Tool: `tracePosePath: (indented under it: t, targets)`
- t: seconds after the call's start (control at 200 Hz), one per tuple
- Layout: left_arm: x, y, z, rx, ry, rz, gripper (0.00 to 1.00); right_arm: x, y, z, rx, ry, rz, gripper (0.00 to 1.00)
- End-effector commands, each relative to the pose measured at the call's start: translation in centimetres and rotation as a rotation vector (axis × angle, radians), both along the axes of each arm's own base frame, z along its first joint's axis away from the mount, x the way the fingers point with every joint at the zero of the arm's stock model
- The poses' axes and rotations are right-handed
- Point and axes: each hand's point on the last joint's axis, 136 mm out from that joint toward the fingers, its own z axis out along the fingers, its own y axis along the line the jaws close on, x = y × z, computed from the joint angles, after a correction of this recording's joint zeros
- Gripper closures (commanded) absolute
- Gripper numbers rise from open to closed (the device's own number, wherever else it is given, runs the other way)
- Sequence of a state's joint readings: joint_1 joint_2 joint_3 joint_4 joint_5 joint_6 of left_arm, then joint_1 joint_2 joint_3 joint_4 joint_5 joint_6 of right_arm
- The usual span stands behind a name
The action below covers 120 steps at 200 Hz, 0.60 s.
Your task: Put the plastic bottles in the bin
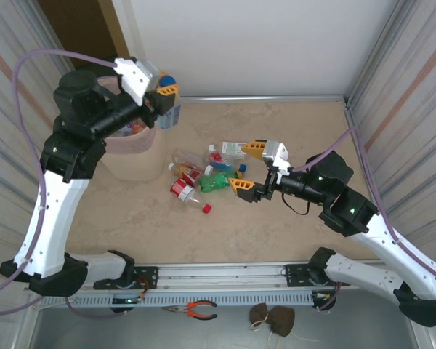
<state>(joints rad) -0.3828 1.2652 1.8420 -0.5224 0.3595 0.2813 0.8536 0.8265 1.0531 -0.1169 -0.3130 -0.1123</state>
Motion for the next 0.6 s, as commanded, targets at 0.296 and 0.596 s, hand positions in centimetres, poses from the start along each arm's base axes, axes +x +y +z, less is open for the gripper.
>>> tracePosePath:
  t: [0.296, 0.596]
  targets:
    - [9.0, 11.4, -1.9, -0.122, 0.165, 0.398, 0.69, -0.4, -0.4, 0.6, 0.008, -0.003, -0.007, 0.19]
    - [14.5, 14.7, -9.9, -0.116, 0.407, 0.505, 0.68, -0.3, -0.6, 0.4, 0.002, 0.002, -0.021, 0.2]
